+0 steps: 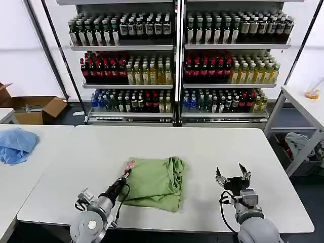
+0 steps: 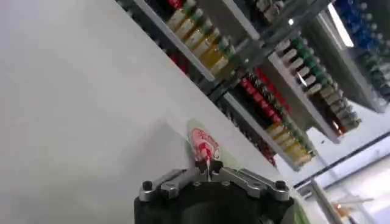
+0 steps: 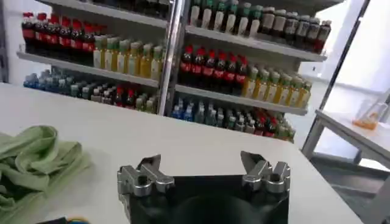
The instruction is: Fold and organize the clothes.
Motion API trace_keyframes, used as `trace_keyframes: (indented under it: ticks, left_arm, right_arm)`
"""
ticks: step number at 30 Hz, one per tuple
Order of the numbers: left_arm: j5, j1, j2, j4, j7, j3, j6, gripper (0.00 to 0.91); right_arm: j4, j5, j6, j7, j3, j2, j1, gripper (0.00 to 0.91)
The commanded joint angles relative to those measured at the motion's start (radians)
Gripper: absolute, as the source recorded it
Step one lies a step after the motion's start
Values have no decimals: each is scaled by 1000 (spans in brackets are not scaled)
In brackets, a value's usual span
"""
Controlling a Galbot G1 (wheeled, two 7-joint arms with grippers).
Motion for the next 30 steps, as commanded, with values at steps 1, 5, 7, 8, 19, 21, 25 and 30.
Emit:
trace_keyframes:
  ticks: [1, 5, 7, 8, 19, 21, 25, 30]
  left_arm:
    - [-13, -23, -4, -63, -17, -118, 1, 20]
    - [41, -42, 103, -147, -76, -236, 14, 20]
    - [87, -40, 134, -192, -79, -275, 46, 20]
    - [134, -41, 161, -224, -77, -305, 53, 20]
    - [181, -74, 421, -307, -62, -340, 179, 20]
    - [338, -61, 400, -306, -28, -174, 191, 20]
    - [585, -70, 325, -234, 4, 73, 182, 20]
    - [743, -205, 130, -75, -2, 310, 183, 20]
  right_arm:
    - [2, 6, 2, 0, 4, -7, 0, 907]
    - [1, 15, 5, 0, 8, -18, 8, 907]
    - [1, 18, 5, -1, 6, -19, 14, 907]
    - [0, 20, 5, -1, 5, -19, 20, 907]
    - [-3, 28, 15, -6, 0, -20, 33, 907]
    - [-7, 26, 21, -7, 0, -16, 27, 907]
    - [-7, 23, 24, -8, 1, -14, 22, 907]
    - [-7, 19, 23, -7, 2, -12, 20, 907]
